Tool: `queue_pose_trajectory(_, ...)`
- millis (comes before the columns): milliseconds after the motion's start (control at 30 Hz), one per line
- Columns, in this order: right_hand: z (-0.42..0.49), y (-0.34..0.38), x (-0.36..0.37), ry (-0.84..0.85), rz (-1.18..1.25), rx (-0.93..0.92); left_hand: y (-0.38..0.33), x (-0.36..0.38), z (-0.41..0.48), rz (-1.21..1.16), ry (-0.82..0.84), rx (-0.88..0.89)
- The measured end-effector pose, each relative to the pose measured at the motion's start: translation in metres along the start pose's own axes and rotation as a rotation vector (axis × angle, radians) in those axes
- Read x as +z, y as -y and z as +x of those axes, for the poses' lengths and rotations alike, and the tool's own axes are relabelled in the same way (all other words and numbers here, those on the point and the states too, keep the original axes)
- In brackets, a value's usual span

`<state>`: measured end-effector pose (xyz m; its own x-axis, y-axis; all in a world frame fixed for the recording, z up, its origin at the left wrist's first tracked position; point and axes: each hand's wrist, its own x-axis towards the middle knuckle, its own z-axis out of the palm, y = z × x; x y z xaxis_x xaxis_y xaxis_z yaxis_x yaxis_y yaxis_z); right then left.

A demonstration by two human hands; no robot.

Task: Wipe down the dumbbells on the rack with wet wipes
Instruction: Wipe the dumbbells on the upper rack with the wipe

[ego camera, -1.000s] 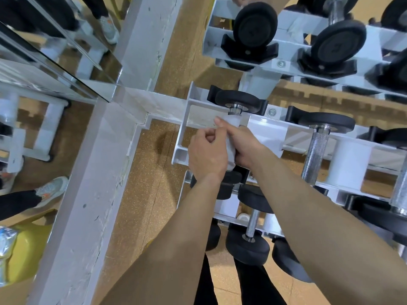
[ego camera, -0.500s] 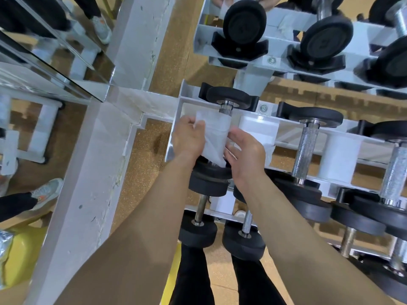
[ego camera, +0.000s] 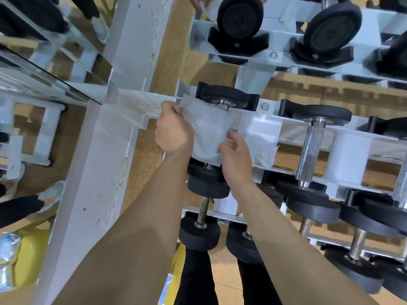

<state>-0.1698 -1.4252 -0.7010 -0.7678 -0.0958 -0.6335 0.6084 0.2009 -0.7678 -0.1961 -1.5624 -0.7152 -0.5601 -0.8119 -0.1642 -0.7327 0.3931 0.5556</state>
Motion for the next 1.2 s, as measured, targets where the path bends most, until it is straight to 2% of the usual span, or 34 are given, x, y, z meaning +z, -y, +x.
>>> queue_pose_trajectory(133, 0.001, -0.003, -0.001, -0.033, 0.025, 0.006, -0.006, -0.002, -0.007, 0.157, 0.133, 0.124)
queue_pose_trajectory(233, 0.002, -0.002, -0.007, -0.147, 0.056, 0.026, -0.011, -0.006, -0.014, 0.114, 0.201, 0.103)
queue_pose_trajectory(300, 0.000, 0.002, -0.012, -0.197, 0.096, 0.029, -0.009, -0.014, -0.022, 0.037, 0.173, 0.127)
queue_pose_trajectory(400, -0.002, 0.013, -0.022, -0.214, 0.224, -0.006, -0.008, -0.026, -0.043, -0.041, 0.033, 0.213)
queue_pose_trajectory(433, -0.002, 0.017, -0.026, -0.222, 0.276, -0.012, -0.010, -0.028, -0.050, -0.085, 0.079, 0.167)
queue_pose_trajectory(533, 0.000, 0.024, -0.035, -0.243, 0.437, -0.007, -0.017, -0.016, -0.058, -0.343, 0.455, -0.092)
queue_pose_trajectory(600, -0.001, 0.025, -0.038, -0.262, 0.380, -0.010, -0.022, -0.009, -0.056, -0.408, 0.617, -0.164)
queue_pose_trajectory(733, -0.008, 0.011, -0.031, -0.317, 0.039, 0.012, -0.029, 0.004, -0.048, -0.346, 0.695, -0.151)
queue_pose_trajectory(800, -0.014, 0.001, -0.019, -0.365, 0.026, 0.009, -0.033, 0.013, -0.046, -0.321, 0.663, -0.144)
queue_pose_trajectory(867, -0.019, -0.005, -0.001, -0.385, 0.069, 0.015, -0.037, 0.018, -0.041, -0.392, 0.663, -0.195)
queue_pose_trajectory(1033, -0.015, -0.011, 0.030, -0.520, 0.062, 0.002, -0.046, 0.011, -0.015, -0.591, 0.965, -0.341)
queue_pose_trajectory(1100, -0.013, -0.014, 0.032, -0.551, 0.022, -0.028, -0.048, 0.011, -0.009, -0.621, 1.023, -0.350)
queue_pose_trajectory(1200, -0.014, -0.018, 0.032, -0.586, -0.050, -0.115, -0.041, 0.009, -0.014, -0.630, 1.018, -0.328)
